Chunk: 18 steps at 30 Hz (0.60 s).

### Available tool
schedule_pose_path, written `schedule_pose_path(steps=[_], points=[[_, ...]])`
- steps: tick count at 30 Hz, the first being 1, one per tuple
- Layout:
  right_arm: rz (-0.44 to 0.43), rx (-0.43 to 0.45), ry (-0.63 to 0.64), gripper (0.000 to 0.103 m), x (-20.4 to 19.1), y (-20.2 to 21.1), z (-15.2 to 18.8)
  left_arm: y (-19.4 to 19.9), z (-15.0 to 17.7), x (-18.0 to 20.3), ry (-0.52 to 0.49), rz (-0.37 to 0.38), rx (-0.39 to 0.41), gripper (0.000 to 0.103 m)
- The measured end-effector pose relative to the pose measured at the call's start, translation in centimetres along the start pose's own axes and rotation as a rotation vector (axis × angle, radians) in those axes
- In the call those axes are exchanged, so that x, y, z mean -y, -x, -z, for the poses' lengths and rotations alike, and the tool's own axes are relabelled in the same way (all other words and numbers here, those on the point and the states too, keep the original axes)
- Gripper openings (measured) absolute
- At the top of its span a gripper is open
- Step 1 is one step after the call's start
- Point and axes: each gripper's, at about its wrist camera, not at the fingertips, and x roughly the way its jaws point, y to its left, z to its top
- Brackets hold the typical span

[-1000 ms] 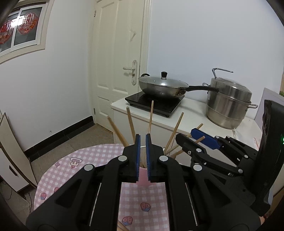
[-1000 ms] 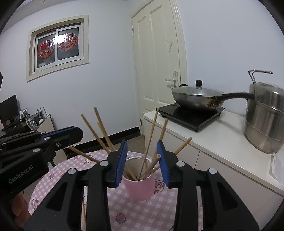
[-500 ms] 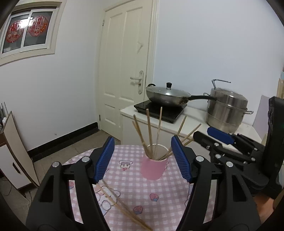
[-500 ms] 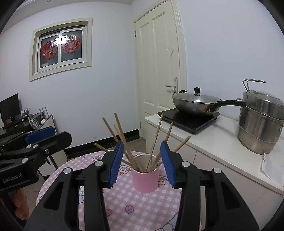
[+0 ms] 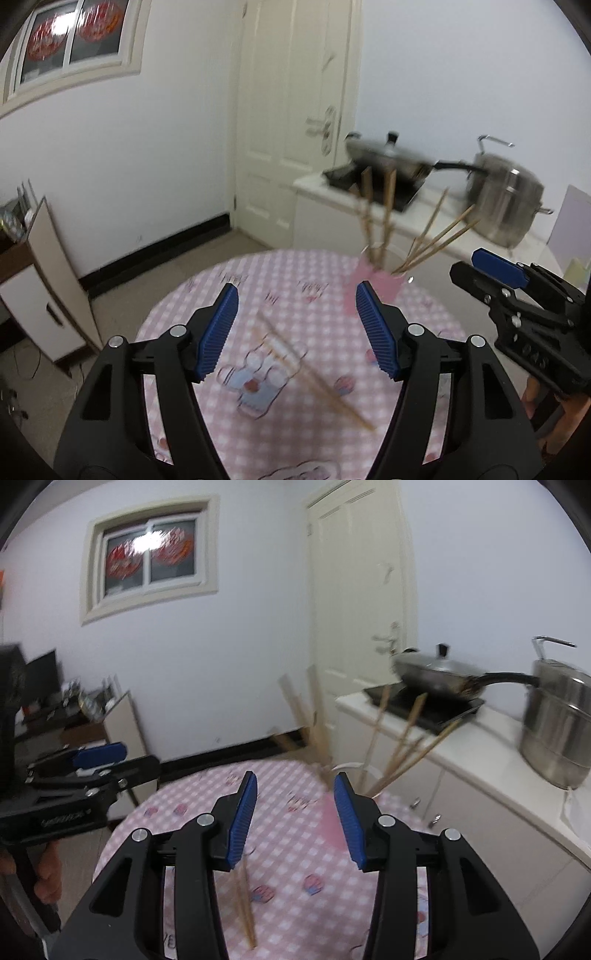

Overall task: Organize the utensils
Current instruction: 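Lower the left tool to a loose chopstick while the right tool descends to another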

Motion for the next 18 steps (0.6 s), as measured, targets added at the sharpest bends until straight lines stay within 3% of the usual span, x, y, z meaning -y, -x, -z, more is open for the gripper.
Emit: schedule_pose_path(steps=[8, 13, 18], points=[[-0.083, -0.21, 0.12, 0.041, -4.5, -6.6, 3.1, -4.9, 3.6, -4.9, 0.106, -0.009, -0.212, 0.067], [-0.081, -0.365, 0.14, 0.041, -5.3, -11.7, 5.0, -7.8, 5.1, -7.2, 0.171, -0.01, -0.31, 0.067], [-0.098, -0.458, 0.12, 0.032, -5.4, -15.7, 5.4, -10.7, 5.9, -8.8, 0.256, -0.011, -0.387, 0.067]])
